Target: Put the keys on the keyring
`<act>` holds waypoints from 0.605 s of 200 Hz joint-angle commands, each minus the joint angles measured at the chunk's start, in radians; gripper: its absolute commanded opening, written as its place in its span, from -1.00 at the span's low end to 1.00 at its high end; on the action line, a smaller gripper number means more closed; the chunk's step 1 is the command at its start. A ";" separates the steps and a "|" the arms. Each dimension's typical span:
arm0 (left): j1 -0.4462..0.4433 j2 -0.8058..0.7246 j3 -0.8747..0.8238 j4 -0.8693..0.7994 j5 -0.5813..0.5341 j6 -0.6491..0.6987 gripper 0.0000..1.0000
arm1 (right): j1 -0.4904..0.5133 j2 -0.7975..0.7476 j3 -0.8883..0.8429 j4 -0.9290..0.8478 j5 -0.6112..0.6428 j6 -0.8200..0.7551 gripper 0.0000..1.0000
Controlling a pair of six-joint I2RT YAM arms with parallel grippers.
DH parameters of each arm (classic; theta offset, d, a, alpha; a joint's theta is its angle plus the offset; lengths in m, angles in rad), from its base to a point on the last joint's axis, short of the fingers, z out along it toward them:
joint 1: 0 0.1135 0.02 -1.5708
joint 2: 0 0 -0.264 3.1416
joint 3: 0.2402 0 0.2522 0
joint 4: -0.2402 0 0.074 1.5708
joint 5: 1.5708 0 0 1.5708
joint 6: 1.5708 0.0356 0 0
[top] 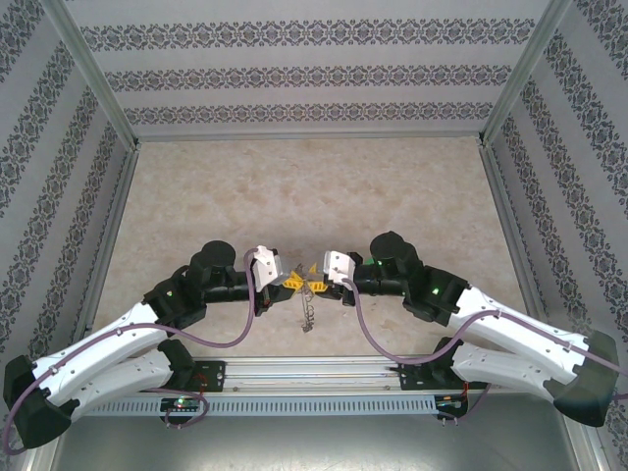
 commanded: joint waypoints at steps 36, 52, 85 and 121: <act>-0.026 0.009 0.056 0.001 -0.013 0.037 -1.00 | 0.033 -0.017 0.020 -0.022 0.004 -0.035 -0.52; -0.027 0.010 0.060 -0.003 -0.015 0.039 -1.00 | 0.037 -0.004 0.026 -0.031 -0.005 -0.042 -0.53; -0.029 0.013 0.062 -0.011 -0.015 0.044 -1.00 | 0.039 0.003 0.026 -0.033 -0.001 -0.048 -0.72; -0.031 0.017 0.063 -0.009 -0.018 0.046 -1.00 | 0.040 0.009 0.029 -0.023 0.005 -0.042 -1.00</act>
